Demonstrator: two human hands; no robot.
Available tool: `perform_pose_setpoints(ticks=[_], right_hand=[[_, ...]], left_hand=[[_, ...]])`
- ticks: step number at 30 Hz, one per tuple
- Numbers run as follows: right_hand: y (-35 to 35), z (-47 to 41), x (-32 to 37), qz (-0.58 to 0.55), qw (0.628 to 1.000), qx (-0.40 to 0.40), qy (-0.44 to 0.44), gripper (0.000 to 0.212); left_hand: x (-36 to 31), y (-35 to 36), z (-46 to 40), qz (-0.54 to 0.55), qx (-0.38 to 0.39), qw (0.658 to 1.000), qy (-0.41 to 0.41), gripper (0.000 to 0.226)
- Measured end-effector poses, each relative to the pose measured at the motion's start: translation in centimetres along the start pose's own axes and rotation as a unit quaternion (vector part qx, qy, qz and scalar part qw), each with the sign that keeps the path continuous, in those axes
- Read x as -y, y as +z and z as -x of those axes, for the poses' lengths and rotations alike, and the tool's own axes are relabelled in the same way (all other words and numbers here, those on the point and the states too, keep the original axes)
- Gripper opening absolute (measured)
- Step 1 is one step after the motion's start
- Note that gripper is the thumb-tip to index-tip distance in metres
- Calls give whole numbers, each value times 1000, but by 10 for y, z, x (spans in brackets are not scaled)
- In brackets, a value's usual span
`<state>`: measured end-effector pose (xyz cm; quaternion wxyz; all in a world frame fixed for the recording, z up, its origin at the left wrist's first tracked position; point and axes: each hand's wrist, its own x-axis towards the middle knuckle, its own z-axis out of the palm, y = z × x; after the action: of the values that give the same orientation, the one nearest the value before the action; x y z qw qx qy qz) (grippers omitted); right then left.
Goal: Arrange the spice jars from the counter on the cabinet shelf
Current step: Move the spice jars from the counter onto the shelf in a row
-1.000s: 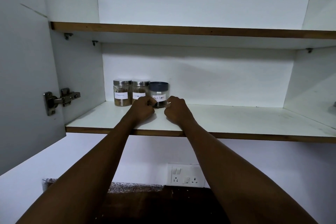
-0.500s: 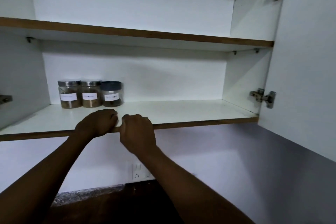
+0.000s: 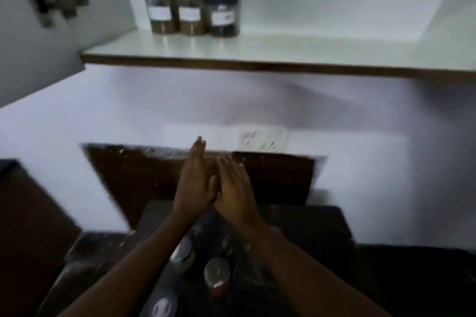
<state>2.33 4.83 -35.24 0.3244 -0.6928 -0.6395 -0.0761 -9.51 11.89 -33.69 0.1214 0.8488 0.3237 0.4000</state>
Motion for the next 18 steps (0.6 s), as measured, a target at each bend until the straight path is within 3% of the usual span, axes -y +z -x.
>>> perform_pose_setpoints(ticks=[6, 12, 15, 18], right_hand=[[103, 88, 13, -3, 976, 199, 85, 73], [160, 156, 25, 35, 911, 375, 167, 81], [169, 176, 20, 54, 890, 408, 197, 88], [173, 188, 12, 55, 896, 384, 216, 89]], left_hand=[[88, 24, 128, -55, 173, 965, -191, 92], [132, 44, 213, -85, 300, 898, -311, 96], [137, 51, 226, -75, 324, 884, -328, 91], [138, 57, 227, -86, 316, 891, -314, 88]])
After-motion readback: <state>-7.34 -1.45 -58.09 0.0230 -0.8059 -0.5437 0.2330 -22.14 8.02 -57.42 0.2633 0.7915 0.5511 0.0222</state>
